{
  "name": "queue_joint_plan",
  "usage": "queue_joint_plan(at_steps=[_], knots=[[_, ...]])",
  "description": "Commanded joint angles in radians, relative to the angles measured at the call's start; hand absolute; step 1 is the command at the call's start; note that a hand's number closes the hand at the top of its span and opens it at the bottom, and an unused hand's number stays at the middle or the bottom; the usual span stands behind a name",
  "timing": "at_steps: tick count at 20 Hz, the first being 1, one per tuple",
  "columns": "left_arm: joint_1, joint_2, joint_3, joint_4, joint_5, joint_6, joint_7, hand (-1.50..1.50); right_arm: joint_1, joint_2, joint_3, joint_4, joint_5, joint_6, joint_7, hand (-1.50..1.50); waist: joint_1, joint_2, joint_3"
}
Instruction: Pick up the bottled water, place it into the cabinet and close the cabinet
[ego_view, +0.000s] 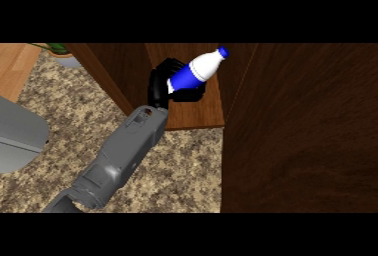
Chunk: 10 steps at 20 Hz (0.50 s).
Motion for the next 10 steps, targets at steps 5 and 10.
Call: queue_joint_plan(at_steps=[5, 10], knots=[[-0.108, -0.004, -0.015, 0.191, -0.072, 0.14, 0.002, -1.5, 0.003, -0.007, -0.009, -0.065, -0.087, 0.023, 0.036, -1.5, 0.001, 0.005, -0.001], [-0.131, 0.001, 0.053, 0.188, -0.034, 0.097, -0.076, -1.5, 0.014, 0.0, -0.025, -0.067, -0.097, 0.028, 0.017, -1.5, -0.013, 0.014, -0.002]])
